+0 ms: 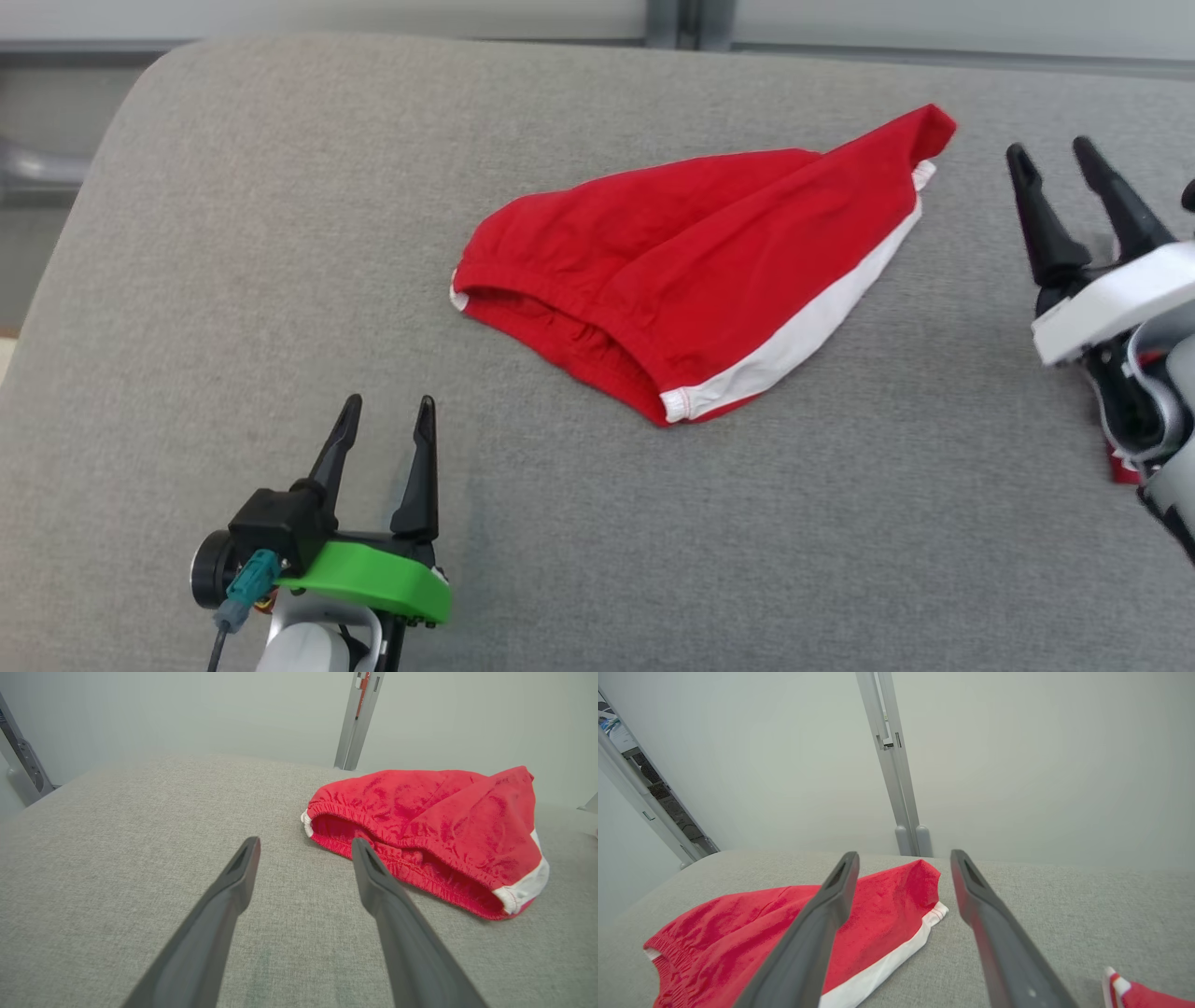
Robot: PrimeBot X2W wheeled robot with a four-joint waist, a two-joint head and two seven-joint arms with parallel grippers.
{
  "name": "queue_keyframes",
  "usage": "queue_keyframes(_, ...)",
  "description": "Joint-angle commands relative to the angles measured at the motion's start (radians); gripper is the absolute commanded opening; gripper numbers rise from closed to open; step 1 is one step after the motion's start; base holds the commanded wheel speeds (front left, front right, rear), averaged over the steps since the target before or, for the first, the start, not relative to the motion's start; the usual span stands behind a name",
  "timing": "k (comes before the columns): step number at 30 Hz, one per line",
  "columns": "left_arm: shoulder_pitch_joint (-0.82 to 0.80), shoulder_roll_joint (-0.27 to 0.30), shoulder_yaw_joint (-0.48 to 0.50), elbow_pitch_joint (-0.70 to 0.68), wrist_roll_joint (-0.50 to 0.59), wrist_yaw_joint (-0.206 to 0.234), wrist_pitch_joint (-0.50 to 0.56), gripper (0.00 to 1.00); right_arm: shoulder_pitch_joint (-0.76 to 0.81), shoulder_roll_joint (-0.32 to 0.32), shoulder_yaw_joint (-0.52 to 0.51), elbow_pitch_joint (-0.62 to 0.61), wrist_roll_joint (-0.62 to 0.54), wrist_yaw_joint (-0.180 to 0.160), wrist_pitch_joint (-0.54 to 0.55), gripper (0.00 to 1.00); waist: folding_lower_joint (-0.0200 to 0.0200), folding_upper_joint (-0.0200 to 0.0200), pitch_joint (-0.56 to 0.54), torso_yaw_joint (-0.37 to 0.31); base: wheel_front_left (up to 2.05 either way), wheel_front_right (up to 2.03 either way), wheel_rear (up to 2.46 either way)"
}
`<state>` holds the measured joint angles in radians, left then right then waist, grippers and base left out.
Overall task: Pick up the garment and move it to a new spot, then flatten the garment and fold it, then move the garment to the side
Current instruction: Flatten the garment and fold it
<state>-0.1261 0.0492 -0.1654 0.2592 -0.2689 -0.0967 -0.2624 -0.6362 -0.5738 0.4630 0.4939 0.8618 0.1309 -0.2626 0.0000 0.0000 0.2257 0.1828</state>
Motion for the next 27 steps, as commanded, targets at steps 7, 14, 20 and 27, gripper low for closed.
queue_keyframes(7, 0.023, 0.003, -0.019, -0.022, -0.008, 0.002, -0.003, 1.00, 0.260, 0.125, -0.181, -0.222, -0.193, 0.000, -0.002, 1.00, 0.0000, 0.0000, -0.152, -0.200, 0.00, 0.00, 0.00)
queue_keyframes(14, 0.036, 0.003, -0.050, -0.001, -0.043, -0.008, 0.005, 1.00, 0.457, 0.243, -0.289, -0.355, -0.302, 0.000, -0.002, 1.00, 0.0000, 0.0000, -0.166, -0.240, 0.00, 0.00, 0.00)
queue_keyframes(20, -0.015, 0.003, -0.123, 0.055, -0.112, -0.024, 0.115, 1.00, 0.510, 0.279, -0.303, -0.366, -0.314, 0.000, -0.002, 1.00, 0.0000, 0.0000, -0.157, -0.263, 0.00, 0.00, 0.00)
queue_keyframes(27, -0.101, 0.007, -0.201, 0.173, -0.251, -0.033, 0.309, 1.00, 0.482, 0.285, -0.278, -0.361, -0.319, 0.000, -0.002, 1.00, 0.0000, 0.0000, -0.137, -0.302, 0.00, 0.00, 0.00)
